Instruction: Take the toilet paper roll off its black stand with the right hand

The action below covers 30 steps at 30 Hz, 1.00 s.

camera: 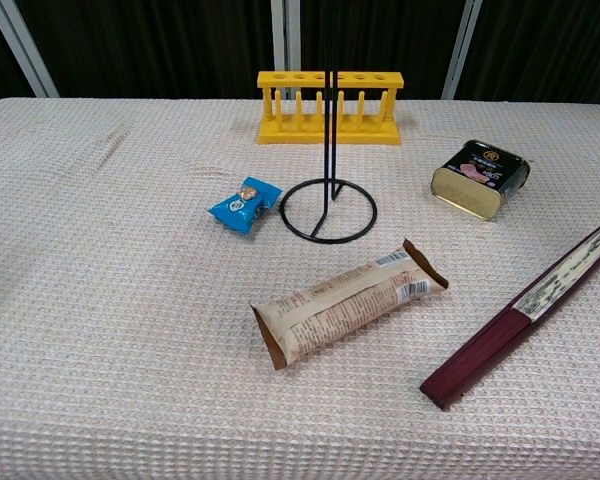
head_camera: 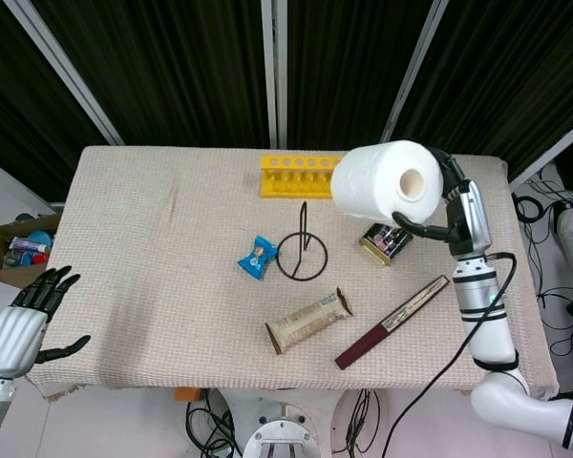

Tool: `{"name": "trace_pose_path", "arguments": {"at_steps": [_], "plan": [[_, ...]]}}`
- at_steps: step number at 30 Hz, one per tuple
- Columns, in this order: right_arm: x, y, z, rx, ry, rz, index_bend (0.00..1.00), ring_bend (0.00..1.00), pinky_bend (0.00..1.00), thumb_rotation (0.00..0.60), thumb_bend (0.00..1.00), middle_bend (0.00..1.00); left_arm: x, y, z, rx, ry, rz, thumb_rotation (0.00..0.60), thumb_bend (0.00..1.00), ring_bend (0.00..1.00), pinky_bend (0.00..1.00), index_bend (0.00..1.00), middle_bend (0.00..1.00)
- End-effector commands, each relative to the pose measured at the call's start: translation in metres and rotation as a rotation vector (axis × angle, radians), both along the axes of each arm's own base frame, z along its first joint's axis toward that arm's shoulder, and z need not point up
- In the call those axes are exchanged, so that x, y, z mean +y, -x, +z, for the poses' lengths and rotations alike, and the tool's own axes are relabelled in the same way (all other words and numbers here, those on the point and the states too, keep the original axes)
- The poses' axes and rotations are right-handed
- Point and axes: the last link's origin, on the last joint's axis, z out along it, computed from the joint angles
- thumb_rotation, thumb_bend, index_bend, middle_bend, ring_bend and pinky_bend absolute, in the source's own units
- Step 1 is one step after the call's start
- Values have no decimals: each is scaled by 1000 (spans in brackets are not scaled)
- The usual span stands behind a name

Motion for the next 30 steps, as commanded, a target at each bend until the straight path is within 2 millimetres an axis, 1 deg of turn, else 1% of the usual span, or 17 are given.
{"name": "trace_pose_path", "arguments": {"at_steps": [1,4,8,11,14,21,24,25,26,27,28,29,30], "plan": [[-6,68,7,230,82,-246,657,428,383,600,261,587,0,-1,-1,2,4,-1,487,158,57,217,113,55],[-11,108,-5,251,19,-354,657,426,383,600,262,587,1,-2,-4,7,11,-3,488,158,57,217,112,55],[-20,145,-20,213,-34,-443,657,425,383,600,265,587,2,-3,-6,11,16,-2,485,158,57,217,112,55],[-30,167,-32,177,-65,-490,658,426,378,600,271,587,3,-2,-6,12,17,3,488,159,56,218,112,55],[-37,180,-45,152,-106,-511,660,426,374,600,273,585,4,-1,-6,12,16,8,487,158,57,217,112,55],[-46,197,-72,167,-144,-518,664,427,372,600,275,581,6,2,-6,12,20,16,489,159,57,217,112,55],[-47,205,-81,186,-167,-530,640,419,342,600,271,558,6,2,-6,12,20,15,489,158,57,217,113,55],[-48,206,-84,189,-174,-528,613,405,324,600,265,541,6,2,-6,12,20,16,488,158,57,217,113,55],[-48,206,-86,191,-185,-520,562,373,299,600,253,510,6,2,-7,12,20,17,487,158,57,217,112,55],[-48,206,-88,192,-195,-511,480,321,262,600,232,456,6,2,-7,13,21,19,487,158,57,217,112,55],[-47,206,-90,190,-213,-494,305,204,185,600,183,333,7,2,-7,14,23,20,487,158,57,217,112,55],[-47,205,-91,187,-226,-479,200,134,133,600,144,248,7,2,-8,15,24,19,485,158,57,217,112,55],[-47,204,-91,185,-237,-464,78,51,63,600,80,125,7,2,-8,15,25,19,487,158,57,217,112,55]]}}
